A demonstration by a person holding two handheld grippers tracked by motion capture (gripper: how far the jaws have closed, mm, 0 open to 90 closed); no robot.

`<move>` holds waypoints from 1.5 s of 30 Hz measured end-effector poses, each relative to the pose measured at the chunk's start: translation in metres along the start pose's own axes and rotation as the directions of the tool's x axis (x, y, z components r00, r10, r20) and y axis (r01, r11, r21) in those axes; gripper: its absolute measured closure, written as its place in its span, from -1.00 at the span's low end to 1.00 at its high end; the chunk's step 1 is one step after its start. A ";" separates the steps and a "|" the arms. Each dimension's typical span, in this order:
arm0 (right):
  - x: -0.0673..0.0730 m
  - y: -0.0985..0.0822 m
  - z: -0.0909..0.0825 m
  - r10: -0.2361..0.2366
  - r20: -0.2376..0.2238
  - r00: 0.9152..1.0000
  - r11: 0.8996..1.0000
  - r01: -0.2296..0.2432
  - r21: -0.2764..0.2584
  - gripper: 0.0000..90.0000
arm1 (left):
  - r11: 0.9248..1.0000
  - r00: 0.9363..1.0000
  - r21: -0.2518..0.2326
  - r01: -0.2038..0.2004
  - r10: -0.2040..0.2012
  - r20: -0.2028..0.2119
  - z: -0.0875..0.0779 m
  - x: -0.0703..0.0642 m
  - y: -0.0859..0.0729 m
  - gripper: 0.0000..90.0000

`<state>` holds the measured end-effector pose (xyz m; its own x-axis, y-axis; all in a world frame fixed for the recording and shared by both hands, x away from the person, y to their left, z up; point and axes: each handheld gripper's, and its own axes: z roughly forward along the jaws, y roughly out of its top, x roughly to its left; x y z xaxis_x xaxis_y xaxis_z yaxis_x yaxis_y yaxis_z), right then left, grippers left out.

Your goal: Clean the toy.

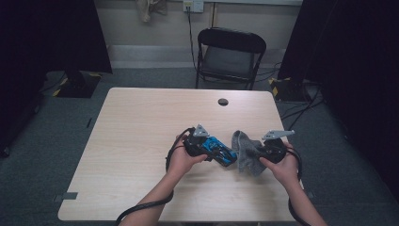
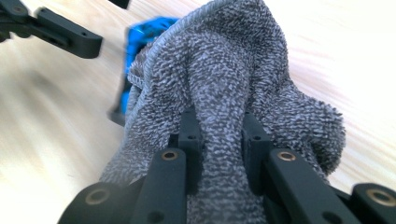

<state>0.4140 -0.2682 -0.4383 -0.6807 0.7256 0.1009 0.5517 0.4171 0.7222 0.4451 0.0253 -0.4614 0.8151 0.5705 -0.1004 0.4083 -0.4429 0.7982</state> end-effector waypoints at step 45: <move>0.027 -0.037 0.030 0.004 -0.035 0.999 0.997 -0.001 0.081 0.65 | 1.000 0.999 -0.012 -0.015 0.015 -0.044 0.049 -0.011 -0.003 -1.00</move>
<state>0.3897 -0.2474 -0.4827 -0.6950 0.7076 0.1272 0.5894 0.4594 0.6645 0.4549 -0.0129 -0.4919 0.8024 0.5935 -0.0625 0.3907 -0.4432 0.8068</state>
